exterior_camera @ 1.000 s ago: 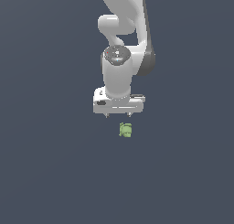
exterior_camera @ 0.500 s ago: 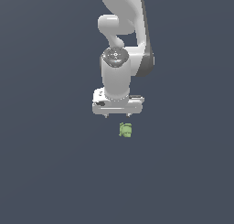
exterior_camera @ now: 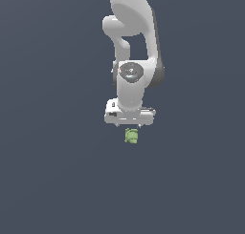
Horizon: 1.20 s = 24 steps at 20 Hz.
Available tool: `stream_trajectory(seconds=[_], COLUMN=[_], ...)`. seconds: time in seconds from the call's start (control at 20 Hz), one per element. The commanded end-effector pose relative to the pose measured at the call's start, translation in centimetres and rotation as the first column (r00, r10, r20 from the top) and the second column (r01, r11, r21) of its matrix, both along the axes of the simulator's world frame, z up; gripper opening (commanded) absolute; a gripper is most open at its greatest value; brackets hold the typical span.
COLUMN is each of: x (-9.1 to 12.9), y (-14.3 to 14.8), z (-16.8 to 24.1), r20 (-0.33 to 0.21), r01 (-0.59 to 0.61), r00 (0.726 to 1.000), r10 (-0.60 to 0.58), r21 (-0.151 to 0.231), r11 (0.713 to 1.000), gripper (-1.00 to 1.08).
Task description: Pick up the object and move it to a goal position.
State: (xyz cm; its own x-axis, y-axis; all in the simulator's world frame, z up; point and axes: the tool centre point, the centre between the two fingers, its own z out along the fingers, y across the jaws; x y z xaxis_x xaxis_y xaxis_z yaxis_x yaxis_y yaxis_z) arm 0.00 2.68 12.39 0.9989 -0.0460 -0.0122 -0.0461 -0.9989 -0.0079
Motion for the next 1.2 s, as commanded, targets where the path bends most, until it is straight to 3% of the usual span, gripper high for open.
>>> stream_trajectory(seconds=[0.0, 0.75, 1.15], x=[0.0, -0.2, -0.3], y=[0.8, 2.2, 2.3], z=[-1.2, -3.9, -7.7], r20=[0.004, 0.011, 0.012], r01=[0.020, 0.051, 0.053], r00=[1.000, 0.999, 0.999], r10=[-0.020, -0.051, -0.053], r21=[-0.004, -0.008, -0.008], r11=[1.000, 0.999, 0.999], gripper=[1.00, 1.00, 1.00])
